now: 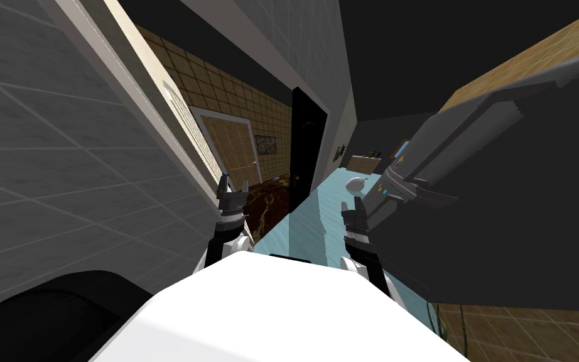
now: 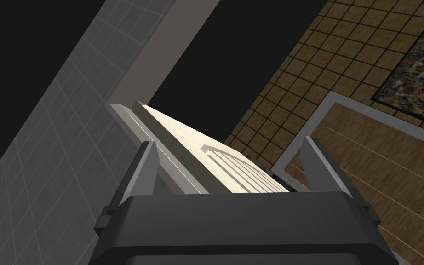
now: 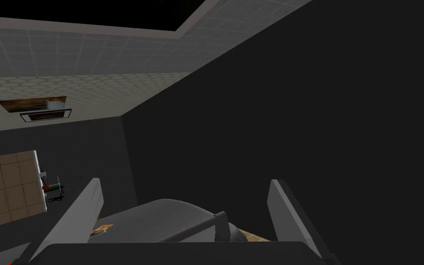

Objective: Push the door open

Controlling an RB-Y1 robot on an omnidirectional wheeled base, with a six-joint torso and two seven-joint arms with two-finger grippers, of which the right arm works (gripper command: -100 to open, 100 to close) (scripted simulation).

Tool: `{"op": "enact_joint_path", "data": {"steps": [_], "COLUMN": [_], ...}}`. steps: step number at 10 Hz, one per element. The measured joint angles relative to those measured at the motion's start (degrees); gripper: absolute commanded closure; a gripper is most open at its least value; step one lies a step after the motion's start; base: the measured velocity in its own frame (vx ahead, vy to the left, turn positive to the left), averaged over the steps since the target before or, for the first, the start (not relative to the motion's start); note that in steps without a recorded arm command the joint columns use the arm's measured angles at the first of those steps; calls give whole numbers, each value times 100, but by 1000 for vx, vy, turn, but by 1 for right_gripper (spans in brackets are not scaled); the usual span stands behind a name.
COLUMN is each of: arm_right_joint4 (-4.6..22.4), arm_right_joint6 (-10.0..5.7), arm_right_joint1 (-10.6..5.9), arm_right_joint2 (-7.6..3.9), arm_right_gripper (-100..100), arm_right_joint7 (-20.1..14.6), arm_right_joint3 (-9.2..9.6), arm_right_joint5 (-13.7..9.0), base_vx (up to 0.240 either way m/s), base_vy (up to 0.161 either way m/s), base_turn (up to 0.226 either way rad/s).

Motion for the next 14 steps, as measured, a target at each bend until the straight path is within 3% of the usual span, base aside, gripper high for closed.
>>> {"op": "enact_joint_path", "data": {"steps": [12, 14], "arm_right_joint4": [1347, 1649], "arm_right_joint6": [-232, -276], "arm_right_joint1": [-714, -906], "arm_right_joint2": [-1047, -1219], "arm_right_gripper": [-100, -100], "arm_right_joint7": [-492, -577], "arm_right_joint3": [679, 775], "arm_right_joint5": [-463, -546], "base_vx": [119, 119], "base_vy": [-41, -54], "base_turn": [122, 176]}}
